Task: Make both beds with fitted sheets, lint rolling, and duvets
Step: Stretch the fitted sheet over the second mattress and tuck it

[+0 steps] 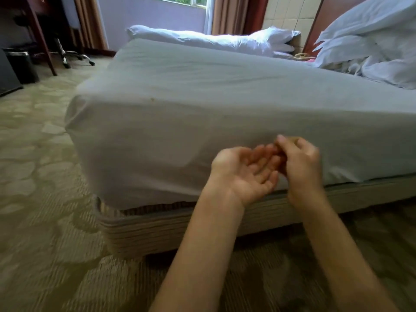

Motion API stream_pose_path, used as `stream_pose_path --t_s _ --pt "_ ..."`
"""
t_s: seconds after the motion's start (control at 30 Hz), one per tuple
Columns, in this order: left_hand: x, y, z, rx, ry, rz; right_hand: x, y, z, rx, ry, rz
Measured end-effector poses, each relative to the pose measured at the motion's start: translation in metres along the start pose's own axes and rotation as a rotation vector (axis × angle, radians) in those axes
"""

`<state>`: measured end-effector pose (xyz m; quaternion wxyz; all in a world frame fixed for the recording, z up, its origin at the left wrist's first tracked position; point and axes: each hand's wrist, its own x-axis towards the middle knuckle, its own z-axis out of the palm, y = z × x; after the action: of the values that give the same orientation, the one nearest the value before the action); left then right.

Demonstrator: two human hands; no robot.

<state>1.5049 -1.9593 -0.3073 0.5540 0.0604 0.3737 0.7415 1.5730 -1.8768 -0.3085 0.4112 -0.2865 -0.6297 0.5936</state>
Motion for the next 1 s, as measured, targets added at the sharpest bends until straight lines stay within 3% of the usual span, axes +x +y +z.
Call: stream_pose_path --t_s 0.07,0.1,0.2,0.23,0.27,0.33,0.4,0.43,0.6,0.7,0.77,0.87,0.93,1.0 --pt "-0.014 0.024 0.008 0.154 0.043 0.346 0.027 -0.018 0.004 -0.197 0.037 -0.179" --pt "-0.024 0.043 0.013 0.242 0.148 0.633 0.037 -0.04 0.011 -0.271 0.047 -0.277" --pt "-0.037 0.111 0.016 0.778 0.635 1.454 0.089 -0.069 0.027 -0.552 -0.041 -0.425" --pt "-0.031 0.13 0.014 0.976 0.76 1.526 0.108 -0.065 0.027 -0.685 -0.048 -0.459" --pt "-0.021 0.148 0.009 1.184 0.889 1.471 0.124 -0.058 0.025 -0.812 -0.048 -0.483" --pt "0.004 0.167 -0.011 1.592 1.074 1.0 0.143 -0.039 0.02 -0.981 -0.043 -0.448" --pt "0.021 0.163 -0.035 1.857 1.116 0.561 0.146 -0.022 0.015 -1.012 -0.022 -0.458" --pt "0.025 0.158 -0.04 1.934 1.127 0.485 0.144 -0.017 0.014 -1.025 -0.013 -0.48" --pt "0.026 0.15 -0.036 2.042 1.149 0.552 0.125 -0.009 0.006 -1.05 0.028 -0.568" --pt "0.022 0.149 -0.038 2.139 1.099 0.509 0.133 -0.027 -0.001 -1.062 -0.14 -0.476" --pt "0.026 0.158 -0.027 2.203 0.945 0.55 0.154 -0.051 0.007 -1.02 -0.279 -0.475" --pt "0.06 0.167 0.001 2.201 0.59 0.82 0.203 -0.066 0.041 -1.008 -0.291 -0.624" --pt "0.09 0.164 0.009 2.152 0.517 0.943 0.228 -0.047 0.064 -1.025 -0.302 -0.604" --pt "0.114 0.156 0.003 2.201 0.508 0.882 0.235 -0.021 0.07 -1.137 -0.358 -0.559"
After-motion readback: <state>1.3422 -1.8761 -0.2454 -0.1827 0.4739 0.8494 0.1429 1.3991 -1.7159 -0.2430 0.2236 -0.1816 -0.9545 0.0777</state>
